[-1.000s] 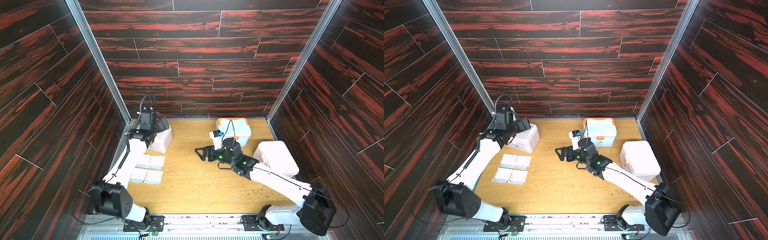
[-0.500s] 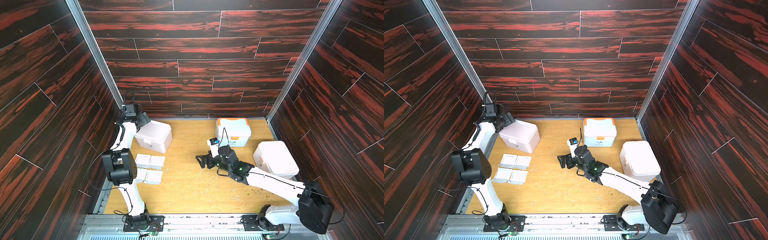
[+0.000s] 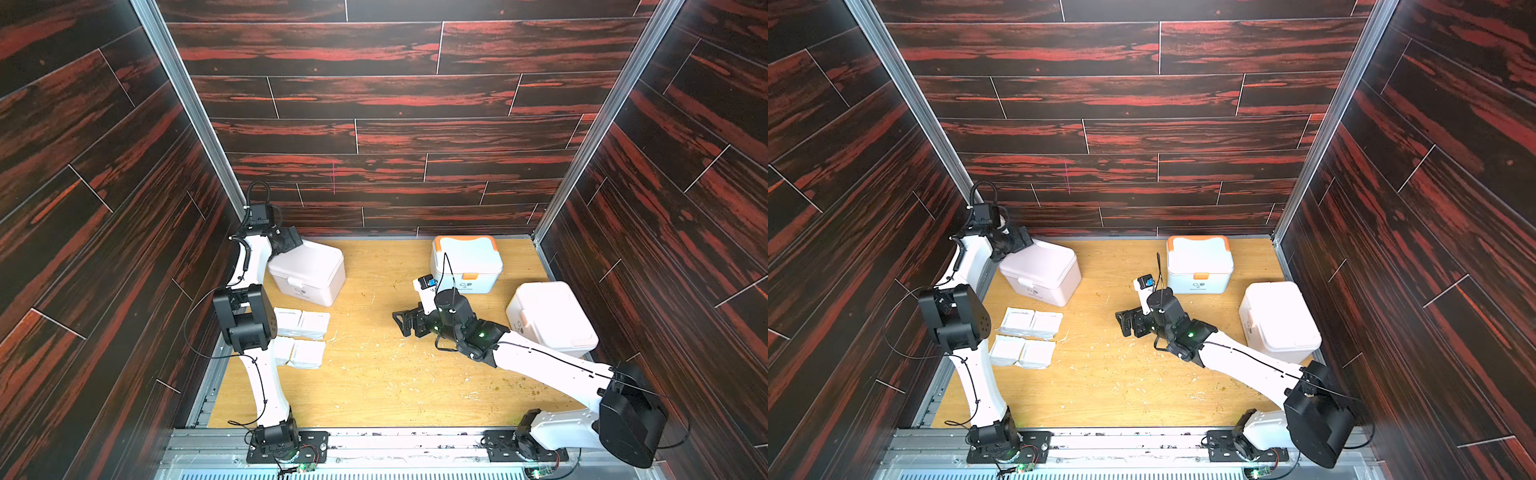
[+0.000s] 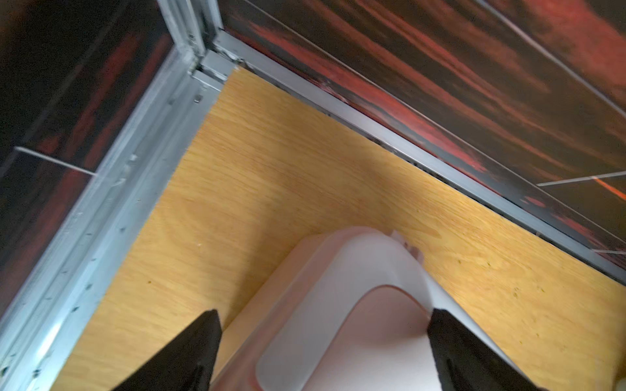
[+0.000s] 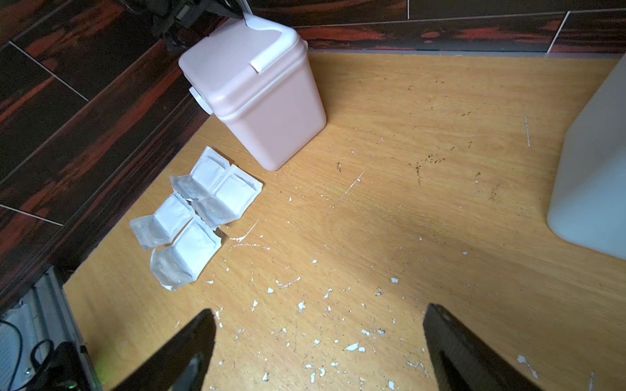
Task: Open first aid kits and take out gauze
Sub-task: Move the first aid kit to the center of the board.
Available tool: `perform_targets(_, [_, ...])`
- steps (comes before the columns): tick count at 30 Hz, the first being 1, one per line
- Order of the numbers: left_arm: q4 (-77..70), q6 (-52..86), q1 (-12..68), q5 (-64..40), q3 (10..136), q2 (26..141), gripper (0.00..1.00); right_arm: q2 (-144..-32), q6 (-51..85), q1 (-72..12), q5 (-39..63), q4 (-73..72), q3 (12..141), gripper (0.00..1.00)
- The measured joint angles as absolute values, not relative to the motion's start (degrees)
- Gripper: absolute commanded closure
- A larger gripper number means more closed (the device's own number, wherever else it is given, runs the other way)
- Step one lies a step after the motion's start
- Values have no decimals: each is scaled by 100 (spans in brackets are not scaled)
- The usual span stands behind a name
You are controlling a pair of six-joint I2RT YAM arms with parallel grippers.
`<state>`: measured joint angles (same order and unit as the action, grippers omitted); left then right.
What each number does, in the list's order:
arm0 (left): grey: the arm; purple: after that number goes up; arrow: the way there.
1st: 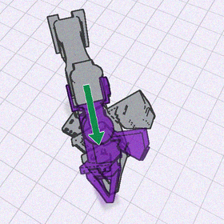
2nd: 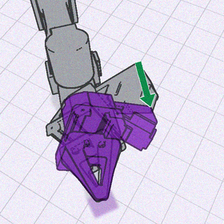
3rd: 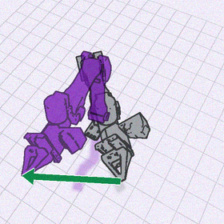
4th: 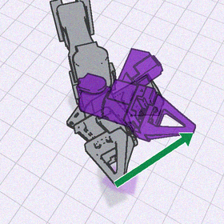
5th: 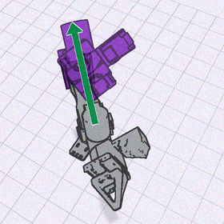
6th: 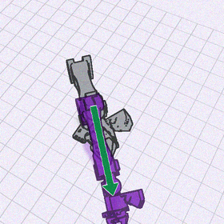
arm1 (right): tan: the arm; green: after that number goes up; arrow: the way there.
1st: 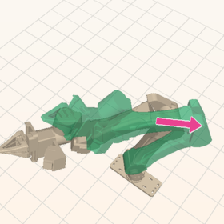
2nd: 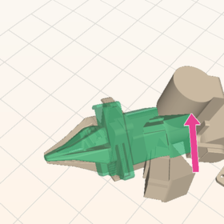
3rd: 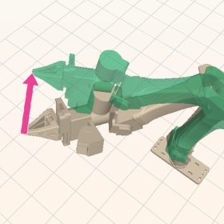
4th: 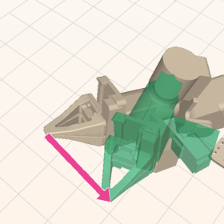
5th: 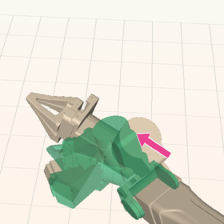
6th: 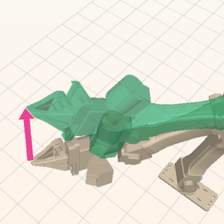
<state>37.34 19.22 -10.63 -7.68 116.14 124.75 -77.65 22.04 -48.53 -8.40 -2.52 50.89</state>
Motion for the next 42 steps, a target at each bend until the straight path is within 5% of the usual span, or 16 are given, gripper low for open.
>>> perform_targets(17, [3052, 1949, 596, -1525, 10385, 11832, 1, -7808, 2528, -4753, -1114, 215, 5266, 1])
perform_targets(33, [1505, 2672, 2333, -2346, 8270, 10779, 1, -6683, 2810, -4412, -1378, 1050, 5081, 1])
perform_targets(42, [294, 3607, 2589, -2622, 6871, 9957, 0, -6622, 2633, -4139, -1306, 1308, 5017, 1])
